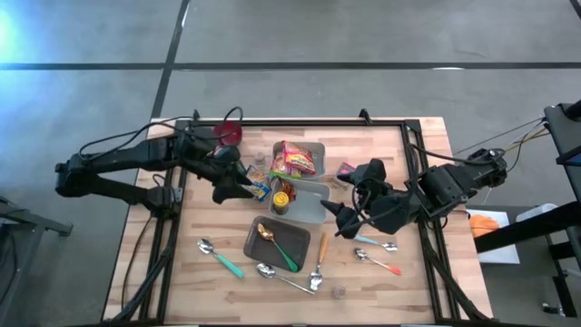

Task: Pick & Place Food Item
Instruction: Put the blue spoon into the black bin

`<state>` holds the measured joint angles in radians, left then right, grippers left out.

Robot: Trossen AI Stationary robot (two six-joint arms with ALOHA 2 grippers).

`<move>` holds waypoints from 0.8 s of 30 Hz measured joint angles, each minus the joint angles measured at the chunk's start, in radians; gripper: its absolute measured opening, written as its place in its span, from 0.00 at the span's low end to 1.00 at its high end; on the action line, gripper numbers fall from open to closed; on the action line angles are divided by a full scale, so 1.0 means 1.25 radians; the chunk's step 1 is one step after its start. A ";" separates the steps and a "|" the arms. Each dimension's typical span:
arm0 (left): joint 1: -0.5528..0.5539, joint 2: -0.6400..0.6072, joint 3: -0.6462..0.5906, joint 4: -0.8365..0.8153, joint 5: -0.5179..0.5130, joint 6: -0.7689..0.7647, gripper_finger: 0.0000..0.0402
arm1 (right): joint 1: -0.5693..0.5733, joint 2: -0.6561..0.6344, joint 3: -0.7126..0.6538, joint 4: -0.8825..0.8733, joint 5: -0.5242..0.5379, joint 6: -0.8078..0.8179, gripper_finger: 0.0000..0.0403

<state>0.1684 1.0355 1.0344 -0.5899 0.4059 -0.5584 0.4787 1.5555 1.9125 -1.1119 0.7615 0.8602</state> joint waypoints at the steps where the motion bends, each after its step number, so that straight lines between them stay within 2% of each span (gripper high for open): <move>1: -0.003 0.000 0.000 0.009 -0.014 -0.012 0.81 | 0.000 0.000 0.000 0.001 -0.001 0.000 0.96; 5: -0.005 0.000 0.000 0.048 -0.052 -0.039 0.81 | -0.002 0.003 0.000 0.053 -0.012 0.013 0.96; 9: -0.005 0.000 0.000 0.099 -0.067 -0.077 0.81 | -0.002 0.005 0.000 0.044 -0.093 -0.142 0.96; 11: -0.005 0.000 0.000 0.116 -0.067 -0.082 0.81 | 0.000 0.004 0.000 -0.008 -0.134 -0.154 0.96; 14: -0.005 0.000 0.000 0.124 -0.068 -0.088 0.81 | -0.004 0.004 0.000 -0.162 -0.170 -0.108 0.97; 18: -0.005 0.000 0.000 0.124 -0.068 -0.099 0.81 | -0.005 0.004 -0.008 -0.379 -0.189 0.055 0.96; 22: -0.005 0.000 -0.001 0.122 -0.068 -0.099 0.81 | 0.012 -0.033 -0.089 -0.316 -0.235 0.040 0.96; 24: -0.005 0.000 -0.001 0.122 -0.068 -0.098 0.81 | 0.012 -0.048 -0.129 -0.336 -0.236 0.083 0.96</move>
<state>0.1623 1.0359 1.0336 -0.4377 0.3214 -0.6815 0.4942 1.4951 1.7508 -1.5316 0.4662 0.9638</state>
